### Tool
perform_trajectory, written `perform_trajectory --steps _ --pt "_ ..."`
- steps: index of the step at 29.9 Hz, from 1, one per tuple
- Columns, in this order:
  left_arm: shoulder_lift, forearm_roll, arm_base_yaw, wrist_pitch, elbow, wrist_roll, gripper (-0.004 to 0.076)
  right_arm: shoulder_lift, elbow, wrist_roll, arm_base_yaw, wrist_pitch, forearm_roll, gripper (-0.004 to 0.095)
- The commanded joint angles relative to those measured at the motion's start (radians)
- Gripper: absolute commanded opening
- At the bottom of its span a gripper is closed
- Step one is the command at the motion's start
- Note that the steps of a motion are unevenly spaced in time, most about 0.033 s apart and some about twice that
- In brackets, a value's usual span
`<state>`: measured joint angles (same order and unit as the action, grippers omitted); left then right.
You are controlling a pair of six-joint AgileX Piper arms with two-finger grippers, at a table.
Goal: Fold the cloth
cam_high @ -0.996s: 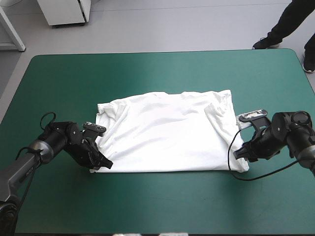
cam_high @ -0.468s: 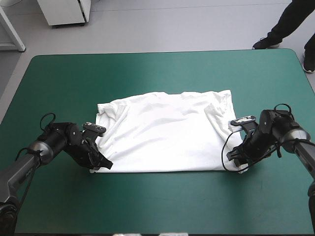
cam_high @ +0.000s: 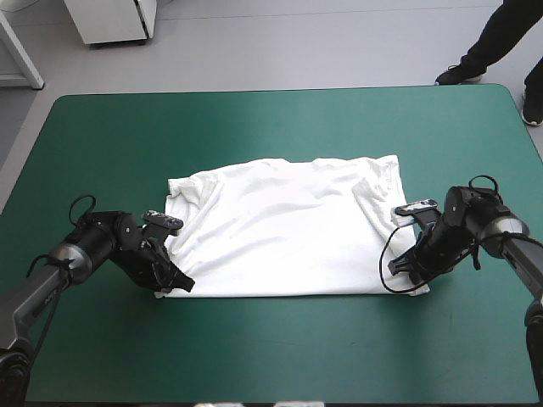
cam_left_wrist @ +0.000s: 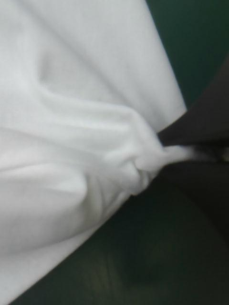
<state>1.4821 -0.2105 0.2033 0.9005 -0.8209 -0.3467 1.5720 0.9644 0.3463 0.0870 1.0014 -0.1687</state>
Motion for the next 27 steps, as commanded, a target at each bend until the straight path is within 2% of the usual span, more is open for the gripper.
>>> perform_trajectory --steps 1,8,18,21,27 --pt "0.005 -0.1 0.011 -0.009 0.014 0.014 -0.0009 -0.006 0.005 0.05 0.0 0.005 -0.099 -0.0021" --pt "0.005 -0.1 0.011 -0.017 0.01 0.014 -0.0009 -0.006 0.005 0.069 0.0 0.011 -0.127 -0.0017" --pt "-0.114 -0.081 0.011 0.085 -0.137 0.038 -0.0009 -0.134 0.103 0.037 0.0 0.061 -0.104 -0.0017" --pt "-0.158 -0.053 0.011 0.153 -0.179 0.076 -0.0009 -0.181 0.153 0.008 0.0 0.112 -0.068 -0.0017" --pt "-0.281 0.016 0.011 0.216 -0.224 0.123 -0.0009 -0.287 0.221 -0.067 0.0 0.198 0.051 -0.0017"
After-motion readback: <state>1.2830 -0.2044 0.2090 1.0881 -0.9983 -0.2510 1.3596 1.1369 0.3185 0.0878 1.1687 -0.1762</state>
